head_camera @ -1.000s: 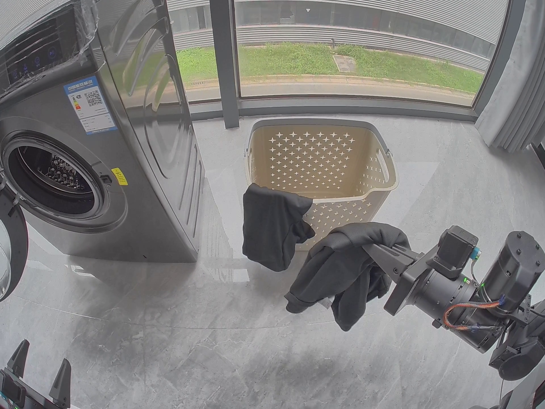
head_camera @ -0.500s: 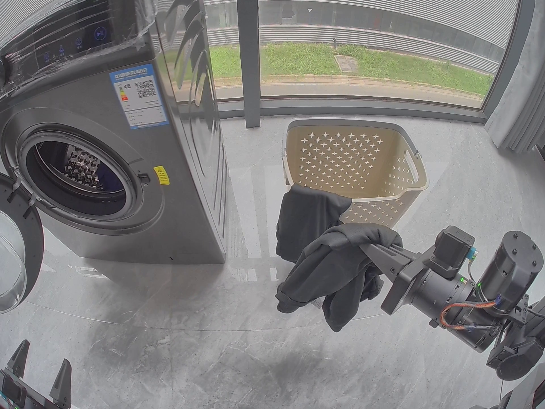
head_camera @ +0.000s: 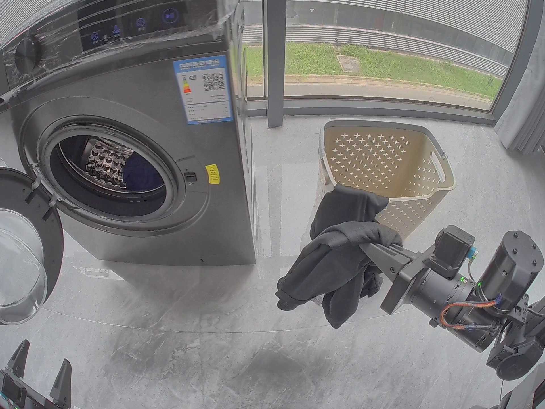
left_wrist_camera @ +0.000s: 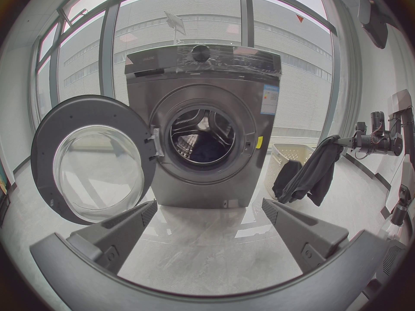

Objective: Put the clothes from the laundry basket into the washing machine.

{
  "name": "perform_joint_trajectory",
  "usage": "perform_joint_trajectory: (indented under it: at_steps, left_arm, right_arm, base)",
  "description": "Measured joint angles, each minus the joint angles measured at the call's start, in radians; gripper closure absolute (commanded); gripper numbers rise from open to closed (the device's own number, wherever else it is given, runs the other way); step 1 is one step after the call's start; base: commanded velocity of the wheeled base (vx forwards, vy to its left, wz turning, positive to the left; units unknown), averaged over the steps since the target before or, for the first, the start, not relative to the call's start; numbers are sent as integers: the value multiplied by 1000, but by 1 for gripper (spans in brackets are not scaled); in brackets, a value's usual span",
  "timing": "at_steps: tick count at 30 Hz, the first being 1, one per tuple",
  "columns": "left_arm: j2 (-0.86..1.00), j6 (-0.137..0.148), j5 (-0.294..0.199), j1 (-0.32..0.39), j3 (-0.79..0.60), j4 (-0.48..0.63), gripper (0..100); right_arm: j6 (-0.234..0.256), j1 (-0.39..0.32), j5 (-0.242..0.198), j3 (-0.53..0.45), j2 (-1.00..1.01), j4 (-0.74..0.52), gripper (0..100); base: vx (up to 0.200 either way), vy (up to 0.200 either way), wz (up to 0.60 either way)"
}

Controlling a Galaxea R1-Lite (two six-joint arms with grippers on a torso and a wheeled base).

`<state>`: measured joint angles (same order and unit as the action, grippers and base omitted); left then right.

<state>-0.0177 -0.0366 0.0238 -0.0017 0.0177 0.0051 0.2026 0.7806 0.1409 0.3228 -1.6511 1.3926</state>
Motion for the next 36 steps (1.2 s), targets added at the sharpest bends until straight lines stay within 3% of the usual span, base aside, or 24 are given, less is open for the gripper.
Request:
perform_joint_trajectory:
  at_steps: [16,22,36]
  left_arm:
    - [0,0,-1,0,0,1,0]
    - [0,-1,0,0,0,1,0]
    - [0,-1,0,0,0,1,0]
  right_arm:
    - [2,3,-1,-2,0,-1,100]
    - [4,8,-2,-3,-1,-1,100]
    - [6,7,-1,-6,-9,-1,100]
  base:
    - [0,200,0]
    - [0,0,0]
    - [-171,0,0]
